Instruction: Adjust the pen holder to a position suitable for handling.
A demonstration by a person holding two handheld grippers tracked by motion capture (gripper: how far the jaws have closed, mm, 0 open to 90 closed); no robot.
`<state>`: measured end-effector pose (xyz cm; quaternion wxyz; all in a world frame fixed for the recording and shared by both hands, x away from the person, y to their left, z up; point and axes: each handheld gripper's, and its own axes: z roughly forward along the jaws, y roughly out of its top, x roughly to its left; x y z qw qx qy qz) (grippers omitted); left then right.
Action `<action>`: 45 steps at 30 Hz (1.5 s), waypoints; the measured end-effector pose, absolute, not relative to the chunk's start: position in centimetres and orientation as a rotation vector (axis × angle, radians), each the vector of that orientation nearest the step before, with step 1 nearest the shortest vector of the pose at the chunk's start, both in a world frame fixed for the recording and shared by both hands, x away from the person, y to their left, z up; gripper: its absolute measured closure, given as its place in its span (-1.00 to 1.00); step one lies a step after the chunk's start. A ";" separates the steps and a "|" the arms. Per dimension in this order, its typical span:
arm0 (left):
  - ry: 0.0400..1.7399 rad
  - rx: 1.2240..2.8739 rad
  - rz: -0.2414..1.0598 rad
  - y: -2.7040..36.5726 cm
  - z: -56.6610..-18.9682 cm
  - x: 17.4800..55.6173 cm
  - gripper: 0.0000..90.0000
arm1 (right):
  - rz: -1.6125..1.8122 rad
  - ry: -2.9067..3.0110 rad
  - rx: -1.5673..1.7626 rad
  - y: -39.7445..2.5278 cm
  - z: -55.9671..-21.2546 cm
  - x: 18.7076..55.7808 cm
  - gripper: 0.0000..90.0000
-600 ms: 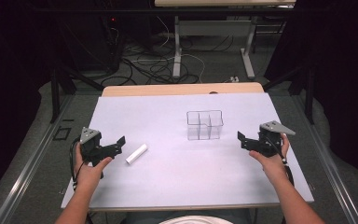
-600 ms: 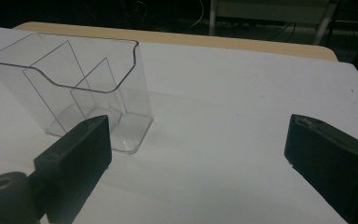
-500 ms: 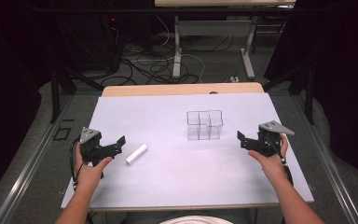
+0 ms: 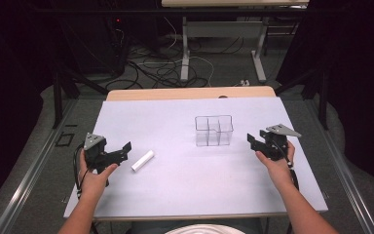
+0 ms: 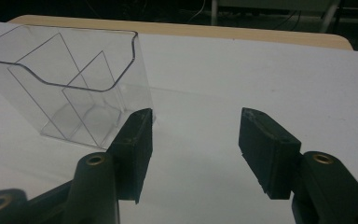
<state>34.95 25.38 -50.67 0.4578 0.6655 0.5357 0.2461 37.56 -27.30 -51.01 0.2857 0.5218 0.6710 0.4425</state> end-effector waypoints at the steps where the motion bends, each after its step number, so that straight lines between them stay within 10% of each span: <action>1: 1.320 1.641 0.607 25.4 -50.7 34.9 -0.99 | 1.180 1.792 1.385 -27.2 -51.0 37.6 0.03; 24: 1.315 1.651 0.612 25.3 -50.7 34.7 -0.99 | 1.197 1.877 1.377 -26.4 -51.1 39.9 0.17; 45: 1.330 1.655 0.600 25.5 -51.0 34.9 -0.99 | 1.227 1.960 1.388 -25.5 -52.8 42.9 1.00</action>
